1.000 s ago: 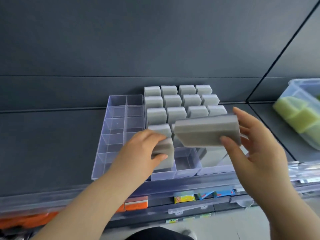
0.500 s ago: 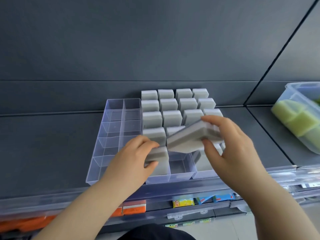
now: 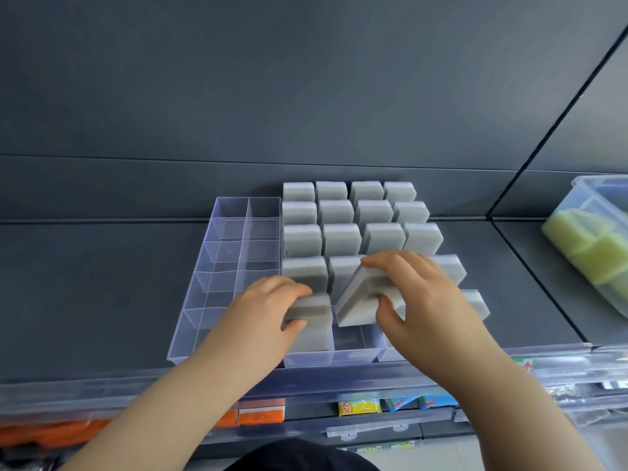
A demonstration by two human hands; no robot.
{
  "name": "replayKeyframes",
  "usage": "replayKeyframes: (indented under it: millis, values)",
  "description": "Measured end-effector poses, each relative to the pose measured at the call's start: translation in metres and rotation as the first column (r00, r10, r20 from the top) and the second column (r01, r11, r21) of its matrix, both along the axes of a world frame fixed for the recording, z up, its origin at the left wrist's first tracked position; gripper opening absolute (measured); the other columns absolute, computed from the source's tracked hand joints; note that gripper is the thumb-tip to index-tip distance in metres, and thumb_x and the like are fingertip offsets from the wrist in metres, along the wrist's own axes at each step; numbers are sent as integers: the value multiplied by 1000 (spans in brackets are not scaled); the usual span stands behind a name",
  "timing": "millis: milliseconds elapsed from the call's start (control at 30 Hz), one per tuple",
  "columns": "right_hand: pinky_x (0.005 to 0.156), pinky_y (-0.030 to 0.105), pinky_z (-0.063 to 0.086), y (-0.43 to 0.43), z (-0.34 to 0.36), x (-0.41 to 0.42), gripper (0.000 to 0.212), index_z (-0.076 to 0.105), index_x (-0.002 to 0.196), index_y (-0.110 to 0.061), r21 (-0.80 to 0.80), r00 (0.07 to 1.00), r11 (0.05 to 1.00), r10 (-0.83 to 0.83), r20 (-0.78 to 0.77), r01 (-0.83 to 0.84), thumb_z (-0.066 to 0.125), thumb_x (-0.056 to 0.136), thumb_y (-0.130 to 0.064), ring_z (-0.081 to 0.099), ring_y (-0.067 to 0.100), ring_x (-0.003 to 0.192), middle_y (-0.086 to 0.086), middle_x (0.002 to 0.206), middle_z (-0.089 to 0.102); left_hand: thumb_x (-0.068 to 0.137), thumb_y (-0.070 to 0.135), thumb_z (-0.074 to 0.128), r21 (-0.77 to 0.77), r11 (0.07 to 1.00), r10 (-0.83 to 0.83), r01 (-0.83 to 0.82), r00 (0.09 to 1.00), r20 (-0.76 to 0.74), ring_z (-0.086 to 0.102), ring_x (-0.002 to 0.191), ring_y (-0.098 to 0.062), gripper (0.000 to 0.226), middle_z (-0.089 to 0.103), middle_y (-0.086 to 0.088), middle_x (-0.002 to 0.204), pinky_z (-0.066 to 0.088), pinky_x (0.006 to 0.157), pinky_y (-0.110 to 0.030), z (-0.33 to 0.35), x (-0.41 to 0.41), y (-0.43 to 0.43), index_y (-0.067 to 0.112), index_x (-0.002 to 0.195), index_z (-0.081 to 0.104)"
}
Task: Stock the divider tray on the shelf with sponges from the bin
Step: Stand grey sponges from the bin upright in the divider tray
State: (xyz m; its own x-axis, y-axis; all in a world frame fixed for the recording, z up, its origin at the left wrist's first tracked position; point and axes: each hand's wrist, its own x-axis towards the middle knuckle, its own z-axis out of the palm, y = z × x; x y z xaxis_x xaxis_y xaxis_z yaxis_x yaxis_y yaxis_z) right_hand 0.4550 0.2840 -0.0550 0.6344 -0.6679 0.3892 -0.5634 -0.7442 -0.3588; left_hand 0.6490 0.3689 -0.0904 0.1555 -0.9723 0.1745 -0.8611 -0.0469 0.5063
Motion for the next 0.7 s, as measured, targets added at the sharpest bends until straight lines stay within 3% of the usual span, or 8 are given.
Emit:
replayKeyframes:
  millis: [333, 633, 700]
  values:
    - [52, 35, 54, 4, -7, 7, 50, 59, 112, -18, -44, 994, 999, 26, -110, -31, 68, 66, 0, 58, 22, 95, -3, 105, 63, 87, 26, 63, 60, 998, 0, 2, 999, -34, 42, 118, -2, 39, 50, 20, 124, 27, 96, -12, 4, 3, -2, 31, 125, 55]
    - [50, 19, 44, 2, -17, 16, 60, 69, 95, -21, -90, 956, 995, 9, -292, -37, 81, 41, 1, 65, 16, 69, -9, 77, 68, 88, 28, 62, 80, 997, -3, 4, 1000, -21, 42, 117, -2, 41, 49, 20, 126, 23, 92, -9, 6, 3, -6, 32, 128, 52]
    - [53, 20, 40, 3, -13, 19, 59, 66, 107, -24, -26, 931, 999, 12, -364, -23, 78, 54, 0, 65, 16, 79, -7, 86, 69, 88, 29, 62, 76, 997, -2, 3, 1000, -17, 43, 116, -2, 41, 50, 20, 126, 23, 92, -9, 6, 3, -7, 32, 128, 53]
